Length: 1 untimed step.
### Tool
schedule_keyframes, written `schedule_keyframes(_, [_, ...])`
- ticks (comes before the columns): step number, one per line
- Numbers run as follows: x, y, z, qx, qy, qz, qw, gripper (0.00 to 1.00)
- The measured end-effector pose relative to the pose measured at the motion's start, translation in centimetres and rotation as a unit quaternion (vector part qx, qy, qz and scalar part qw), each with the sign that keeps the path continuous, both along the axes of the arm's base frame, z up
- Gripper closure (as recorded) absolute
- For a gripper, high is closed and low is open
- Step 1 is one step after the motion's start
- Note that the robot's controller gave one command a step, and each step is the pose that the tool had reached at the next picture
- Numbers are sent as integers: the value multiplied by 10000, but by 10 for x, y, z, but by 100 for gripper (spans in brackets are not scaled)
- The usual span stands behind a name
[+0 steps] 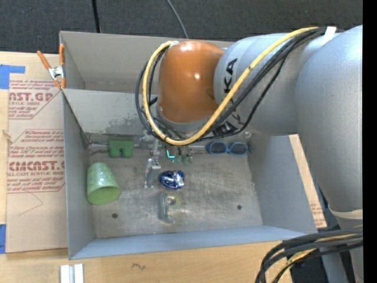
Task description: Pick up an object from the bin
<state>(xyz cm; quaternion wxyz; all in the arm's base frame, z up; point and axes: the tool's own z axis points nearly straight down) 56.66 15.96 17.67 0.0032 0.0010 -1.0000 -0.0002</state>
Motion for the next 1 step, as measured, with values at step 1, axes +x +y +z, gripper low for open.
schedule_keyframes(1, [-22,-22,9,-3,-33,501,9987,0])
